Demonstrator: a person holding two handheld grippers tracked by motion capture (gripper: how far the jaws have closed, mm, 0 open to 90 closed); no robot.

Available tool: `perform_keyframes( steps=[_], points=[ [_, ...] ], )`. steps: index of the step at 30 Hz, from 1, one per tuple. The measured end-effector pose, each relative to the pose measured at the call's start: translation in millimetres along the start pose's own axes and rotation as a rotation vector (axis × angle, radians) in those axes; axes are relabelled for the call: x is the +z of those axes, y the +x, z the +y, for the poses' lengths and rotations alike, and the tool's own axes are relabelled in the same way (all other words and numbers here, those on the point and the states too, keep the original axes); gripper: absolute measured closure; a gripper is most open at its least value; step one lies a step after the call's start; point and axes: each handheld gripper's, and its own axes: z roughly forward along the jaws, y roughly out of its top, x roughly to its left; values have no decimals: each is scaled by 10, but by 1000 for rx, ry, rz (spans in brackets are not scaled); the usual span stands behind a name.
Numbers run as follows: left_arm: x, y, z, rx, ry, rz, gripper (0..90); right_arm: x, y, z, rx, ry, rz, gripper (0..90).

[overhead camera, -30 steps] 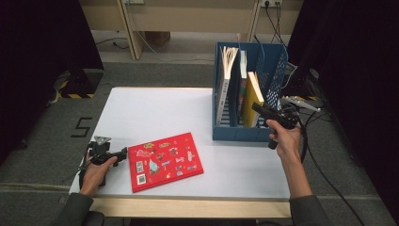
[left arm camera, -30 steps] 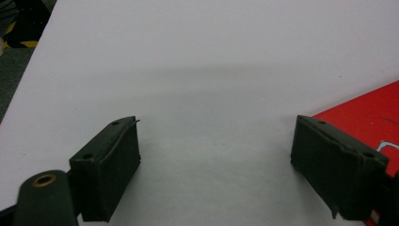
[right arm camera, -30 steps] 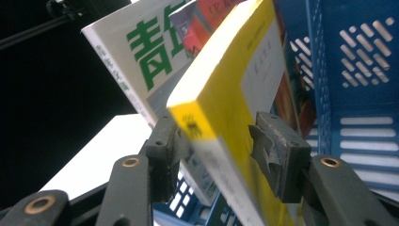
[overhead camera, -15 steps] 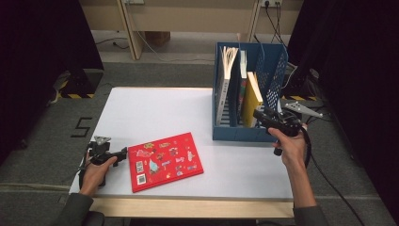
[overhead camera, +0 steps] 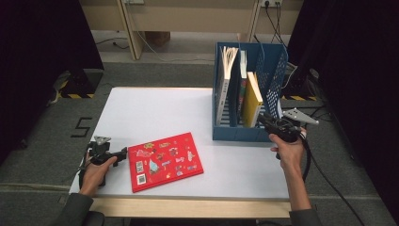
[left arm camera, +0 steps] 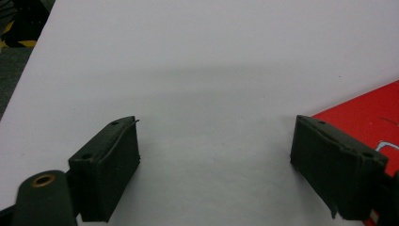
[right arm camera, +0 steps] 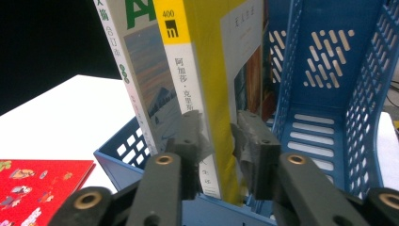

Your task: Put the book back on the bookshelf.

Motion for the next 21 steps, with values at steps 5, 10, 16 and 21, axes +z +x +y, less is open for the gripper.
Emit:
perform_keyframes(
  steps=[5, 10, 16, 21],
  points=[
    [0, 1, 0, -1, 0, 0, 148, 84, 47, -34, 0, 35, 29, 684],
    [1, 0, 0, 0, -1, -1, 148, 171, 80, -64, -34, 64, -8, 686],
    [1, 0, 0, 1, -1, 0, 148, 288, 86, -72, -39, 80, -13, 703],
    [0, 1, 0, 3, 1, 0, 149, 357, 122, -43, -62, 75, -18, 709]
  ],
)
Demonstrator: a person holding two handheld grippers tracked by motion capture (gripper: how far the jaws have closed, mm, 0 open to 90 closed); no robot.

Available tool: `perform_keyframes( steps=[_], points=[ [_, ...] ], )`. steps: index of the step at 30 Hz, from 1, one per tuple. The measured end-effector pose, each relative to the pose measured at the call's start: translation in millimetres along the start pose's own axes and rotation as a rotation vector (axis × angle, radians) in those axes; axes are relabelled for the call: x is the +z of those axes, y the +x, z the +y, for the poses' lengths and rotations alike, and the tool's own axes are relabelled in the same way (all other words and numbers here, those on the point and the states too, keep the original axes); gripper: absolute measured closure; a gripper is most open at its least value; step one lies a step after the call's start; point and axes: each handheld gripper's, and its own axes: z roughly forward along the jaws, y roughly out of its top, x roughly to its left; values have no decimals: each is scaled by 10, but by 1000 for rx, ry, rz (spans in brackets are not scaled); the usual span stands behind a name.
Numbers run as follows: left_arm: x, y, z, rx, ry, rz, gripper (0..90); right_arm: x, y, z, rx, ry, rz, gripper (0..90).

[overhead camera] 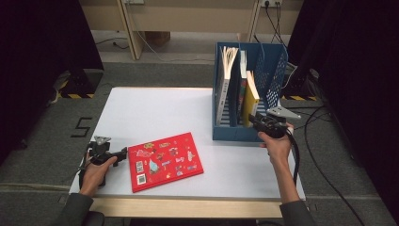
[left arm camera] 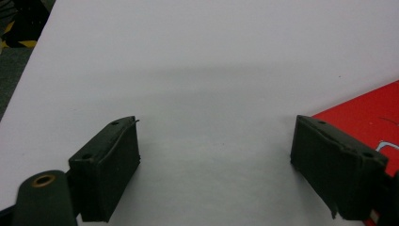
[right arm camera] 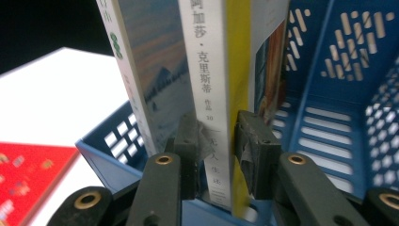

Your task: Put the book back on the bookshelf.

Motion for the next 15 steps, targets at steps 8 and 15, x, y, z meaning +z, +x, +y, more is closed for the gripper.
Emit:
perform_keyframes(
  steps=[8, 15],
  points=[
    [1, -1, -1, -3, -2, 0, 148, 138, 116, 61, -13, 11, 30, 691],
    [2, -2, 0, -1, -2, 1, 148, 146, 134, 25, -23, 9, 15, 691]
  ],
)
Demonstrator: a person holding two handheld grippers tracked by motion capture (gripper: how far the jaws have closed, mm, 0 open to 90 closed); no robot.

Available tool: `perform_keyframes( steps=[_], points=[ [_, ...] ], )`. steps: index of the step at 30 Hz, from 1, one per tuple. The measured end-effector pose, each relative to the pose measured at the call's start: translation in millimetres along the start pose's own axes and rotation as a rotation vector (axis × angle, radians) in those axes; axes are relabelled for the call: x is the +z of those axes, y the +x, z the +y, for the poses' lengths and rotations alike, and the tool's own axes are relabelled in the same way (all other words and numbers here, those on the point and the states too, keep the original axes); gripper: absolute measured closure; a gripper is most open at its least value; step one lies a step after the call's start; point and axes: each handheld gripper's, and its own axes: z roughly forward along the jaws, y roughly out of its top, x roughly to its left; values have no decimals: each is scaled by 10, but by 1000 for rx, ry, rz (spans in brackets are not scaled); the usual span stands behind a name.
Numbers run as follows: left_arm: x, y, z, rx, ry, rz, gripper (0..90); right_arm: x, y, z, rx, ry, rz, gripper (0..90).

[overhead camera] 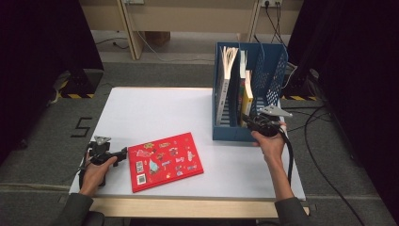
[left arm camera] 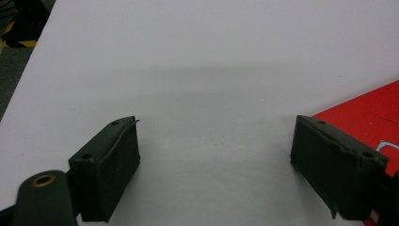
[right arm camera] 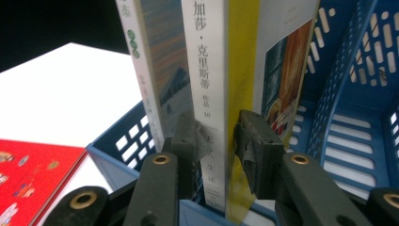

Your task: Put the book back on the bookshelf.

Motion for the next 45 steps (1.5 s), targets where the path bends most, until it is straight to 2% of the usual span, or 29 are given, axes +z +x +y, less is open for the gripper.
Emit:
perform_keyframes(
  steps=[3, 7, 10, 12, 18, 21, 22, 25, 26, 27, 30, 31, 34, 38, 43, 44, 45],
  points=[
    [1, -1, 0, 3, -1, 3, 148, 33, -35, 15, 29, -26, 8, 693],
    [0, -1, 0, 0, -1, 1, 148, 63, -63, 124, -5, -39, -55, 711],
    [0, 0, 0, 0, 0, 0, 148, 69, -157, 153, 45, -61, -50, 714],
    [-1, 1, 0, -1, 1, -2, 148, 22, -209, 159, 47, -53, -76, 720],
    [1, -3, -1, -2, -2, 1, 148, -131, -335, 36, 59, -32, -97, 728],
    [2, -3, 0, 0, -2, 2, 148, -178, -415, -57, 111, -32, -49, 723],
    [2, -3, 0, -1, -2, 1, 148, -179, -406, -80, 106, -29, -39, 719],
    [2, -3, -1, -2, -2, 1, 148, -198, -322, -106, 50, 2, -66, 723],
    [1, -2, -1, -1, -2, 1, 148, -203, -289, -130, 45, 6, -66, 727],
    [1, -2, -1, -1, -1, 1, 148, -202, -276, -144, 40, 5, -60, 735],
    [2, -2, -1, -2, -2, 1, 148, -172, -176, -171, 11, -1, -84, 735],
    [2, -3, -1, -2, -3, 1, 148, -157, -121, -158, -19, 11, -90, 732],
    [2, -4, -1, -1, -2, 2, 148, -93, -13, -134, -71, 26, -91, 725],
    [1, -3, -1, -1, -2, 2, 148, 30, 29, -93, -71, 22, -78, 722],
    [1, -1, 1, 4, 0, 3, 148, 155, -78, -35, -39, 12, -116, 731],
    [1, -2, 0, 3, 0, 3, 148, 184, -106, -2, -32, 15, -113, 730],
    [1, -2, 0, 3, 0, 3, 148, 206, -126, 22, -9, 19, -84, 728]
  ],
)
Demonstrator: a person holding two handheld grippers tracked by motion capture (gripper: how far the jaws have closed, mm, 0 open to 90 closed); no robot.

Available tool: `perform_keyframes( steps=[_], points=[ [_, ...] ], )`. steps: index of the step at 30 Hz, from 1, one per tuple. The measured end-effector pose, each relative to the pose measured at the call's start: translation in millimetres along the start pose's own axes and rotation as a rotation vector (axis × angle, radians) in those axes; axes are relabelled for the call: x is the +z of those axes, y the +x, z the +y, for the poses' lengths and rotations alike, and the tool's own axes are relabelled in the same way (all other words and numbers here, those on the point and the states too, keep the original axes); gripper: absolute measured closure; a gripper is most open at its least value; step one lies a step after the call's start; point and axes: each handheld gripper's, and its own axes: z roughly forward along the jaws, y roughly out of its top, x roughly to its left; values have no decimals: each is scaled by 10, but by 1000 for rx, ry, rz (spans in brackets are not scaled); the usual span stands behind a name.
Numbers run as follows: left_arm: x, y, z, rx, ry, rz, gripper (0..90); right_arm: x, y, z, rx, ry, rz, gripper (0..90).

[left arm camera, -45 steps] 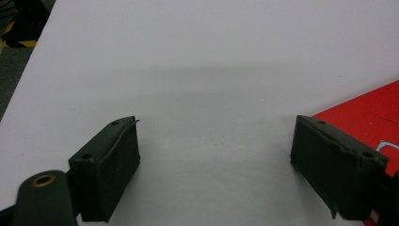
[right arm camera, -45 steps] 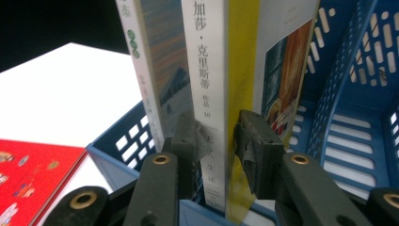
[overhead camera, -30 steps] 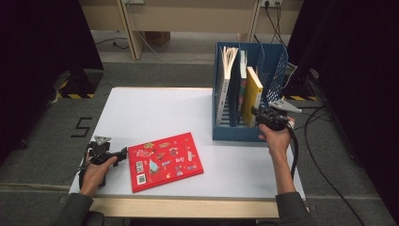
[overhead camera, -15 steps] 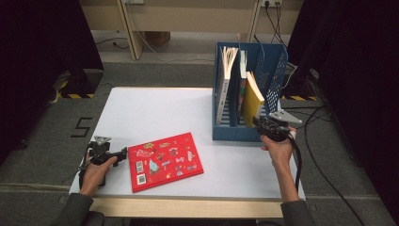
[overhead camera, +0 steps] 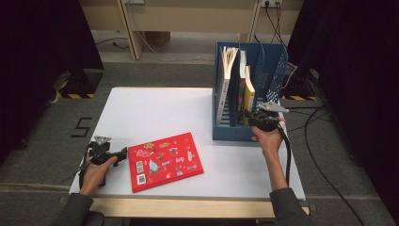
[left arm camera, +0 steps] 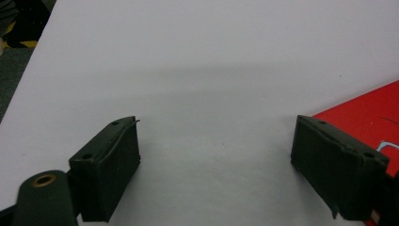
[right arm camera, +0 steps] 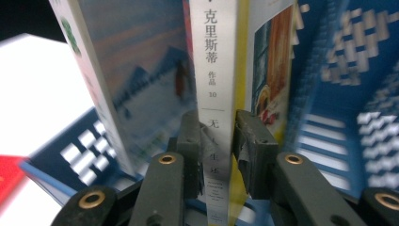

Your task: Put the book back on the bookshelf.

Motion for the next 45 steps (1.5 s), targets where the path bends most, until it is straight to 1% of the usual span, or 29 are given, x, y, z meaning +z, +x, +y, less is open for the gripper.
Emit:
perform_keyframes(
  steps=[1, 4, 5, 7, 8, 9, 12, 15, 17, 20, 21, 24, 25, 26, 27, 28, 30, 31, 32, 33, 34, 35, 37, 38, 39, 41, 42, 43, 45],
  points=[
    [0, 1, 1, 2, 1, 0, 148, 25, -8, 16, 21, -1, 10, 731],
    [0, 1, 0, 1, 0, 0, 148, 81, -19, 71, 31, -9, 1, 730],
    [-1, 1, 1, 1, 1, -1, 147, 92, -27, 99, 44, -16, -5, 730],
    [0, 2, 0, -2, 0, -2, 148, 98, -42, 124, 53, -18, -3, 728],
    [0, 2, 0, -2, 0, -3, 148, 96, -40, 120, 58, -18, 5, 724],
    [0, 2, 0, -3, 1, -3, 148, 95, -42, 108, 50, -12, 21, 715],
    [-1, 2, -1, -1, 1, -2, 148, 49, -23, 47, 27, 16, 20, 706],
    [-1, 1, -1, 0, 1, -1, 148, -15, -14, 4, 56, 22, 42, 655],
    [-1, 1, -1, 1, 2, 0, 148, -66, -7, 59, 64, 4, 53, 598],
    [0, 0, 0, 0, 0, 0, 148, -172, 15, 242, 28, -21, 35, 564],
    [0, 2, -1, 1, 1, 0, 148, -197, 30, 302, 27, -28, 24, 542],
    [-1, 2, -1, 0, 0, -1, 148, -198, 58, 414, 52, -36, 19, 496],
    [-1, 2, -1, -1, 0, -1, 148, -165, 63, 448, 62, -29, 12, 492],
    [-1, 3, -1, -1, 1, -2, 148, -143, 64, 458, 63, -20, 8, 512],
    [0, 2, -1, -3, -1, -3, 148, -106, 61, 459, 69, -20, 8, 564],
    [0, 3, -1, -3, 0, -4, 148, -82, 55, 454, 79, -21, 10, 574],
    [0, 3, -1, -3, 0, -4, 148, -45, 22, 422, 132, -51, 44, 628],
    [-1, 4, 0, -3, 1, -5, 148, -50, 7, 405, 154, -67, 38, 654],
    [0, 4, -1, -3, 0, -4, 148, -54, -14, 388, 173, -81, 36, 657],
    [0, 3, -1, -3, -1, -4, 148, -60, -69, 348, 257, -107, 65, 649],
    [0, 3, -1, -2, 0, -3, 148, -63, -120, 306, 327, -134, 89, 650],
    [-1, 3, -1, -1, 1, -3, 148, -72, -158, 268, 372, -159, 98, 650],
    [-1, 2, -1, -1, 1, -2, 148, -87, -218, 210, 402, -193, 118, 653],
    [-1, 2, -1, 0, 1, -1, 147, -97, -230, 197, 407, -199, 123, 654],
    [-1, 2, -1, 0, 1, -1, 148, -107, -248, 161, 398, -215, 138, 653],
    [0, 0, -1, -1, 0, -1, 147, -129, -227, 114, 390, -229, 154, 653],
    [-1, 2, 0, 3, 3, 0, 147, -137, -214, 97, 362, -235, 162, 653],
    [-2, 1, 0, 3, 3, 0, 147, -143, -178, 74, 308, -242, 182, 653],
    [-2, 0, 0, 4, 3, 1, 147, -151, -117, 64, 246, -248, 176, 654]
  ],
)
